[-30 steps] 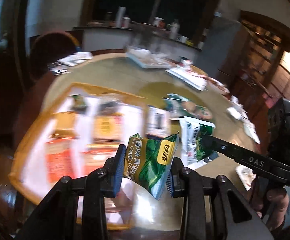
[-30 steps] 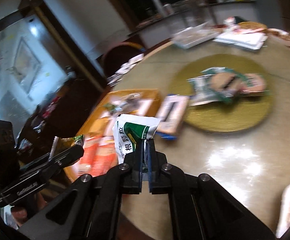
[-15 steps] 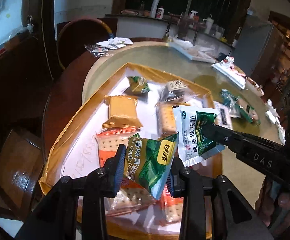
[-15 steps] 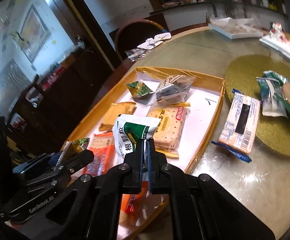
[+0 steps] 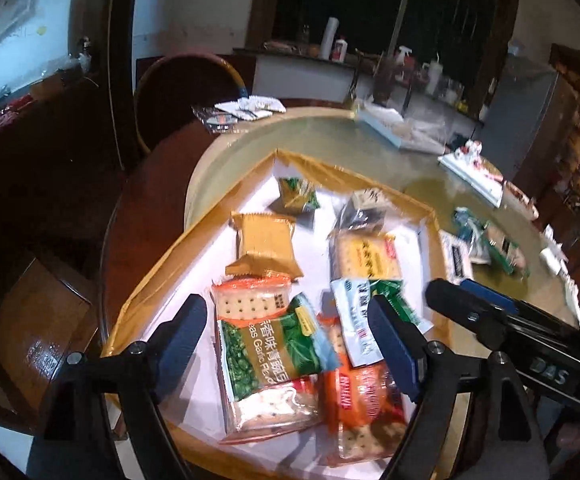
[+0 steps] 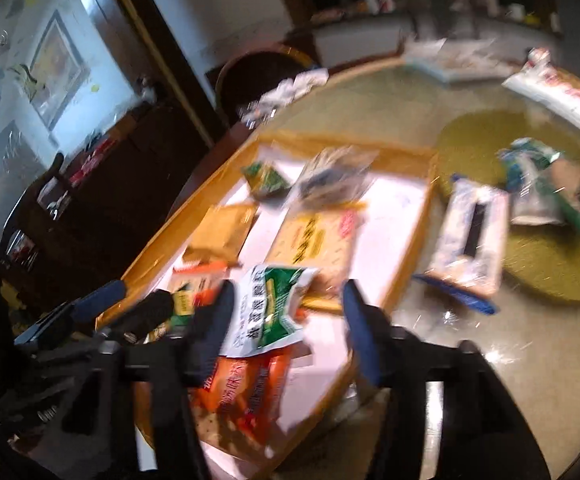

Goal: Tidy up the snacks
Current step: 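Grasp the blue-white biscuit pack with the left tool while the right grasps a round cracker pack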

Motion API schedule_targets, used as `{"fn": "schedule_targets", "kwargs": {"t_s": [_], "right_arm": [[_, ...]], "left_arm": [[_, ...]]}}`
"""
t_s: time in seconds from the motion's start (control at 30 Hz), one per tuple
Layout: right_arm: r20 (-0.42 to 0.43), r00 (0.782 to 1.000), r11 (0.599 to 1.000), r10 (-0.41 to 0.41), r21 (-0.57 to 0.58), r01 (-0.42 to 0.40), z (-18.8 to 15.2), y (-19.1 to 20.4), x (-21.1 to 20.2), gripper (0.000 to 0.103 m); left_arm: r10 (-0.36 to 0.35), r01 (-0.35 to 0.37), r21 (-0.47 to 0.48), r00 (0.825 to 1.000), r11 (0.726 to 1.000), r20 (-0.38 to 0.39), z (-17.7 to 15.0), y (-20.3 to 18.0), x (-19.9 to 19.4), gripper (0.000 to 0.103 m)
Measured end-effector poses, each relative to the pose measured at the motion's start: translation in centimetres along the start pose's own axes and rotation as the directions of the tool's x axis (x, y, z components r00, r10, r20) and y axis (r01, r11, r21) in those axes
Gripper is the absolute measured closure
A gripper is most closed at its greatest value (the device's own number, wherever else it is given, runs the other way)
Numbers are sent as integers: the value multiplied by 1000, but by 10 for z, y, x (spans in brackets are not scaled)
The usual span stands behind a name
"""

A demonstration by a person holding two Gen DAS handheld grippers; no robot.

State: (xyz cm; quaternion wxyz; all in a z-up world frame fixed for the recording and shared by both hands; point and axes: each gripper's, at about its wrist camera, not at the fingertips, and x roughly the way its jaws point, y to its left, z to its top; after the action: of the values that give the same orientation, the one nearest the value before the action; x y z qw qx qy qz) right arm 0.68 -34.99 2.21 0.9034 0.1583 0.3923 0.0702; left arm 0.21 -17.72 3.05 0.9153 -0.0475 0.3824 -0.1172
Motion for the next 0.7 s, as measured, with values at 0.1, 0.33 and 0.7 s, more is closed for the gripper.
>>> {"fn": "schedule_targets", "kwargs": {"t_s": [0.1,0.33,0.7], "right_arm": [[69,998,1000,-10,16,9,1,-9,-23,30],[226,974,988,-27,155,-9,-2,-52,-68,27],[242,968,939,-74,345,-14,6,-157,-118,27]], "left_arm": [[-20,20,4,999,1000,34,2,-9,-11,20],[-58,55,55,997,997,55,4,-51,-25,20],[-178,180,197,984,964,-27,10,-135,-13,20]]}}
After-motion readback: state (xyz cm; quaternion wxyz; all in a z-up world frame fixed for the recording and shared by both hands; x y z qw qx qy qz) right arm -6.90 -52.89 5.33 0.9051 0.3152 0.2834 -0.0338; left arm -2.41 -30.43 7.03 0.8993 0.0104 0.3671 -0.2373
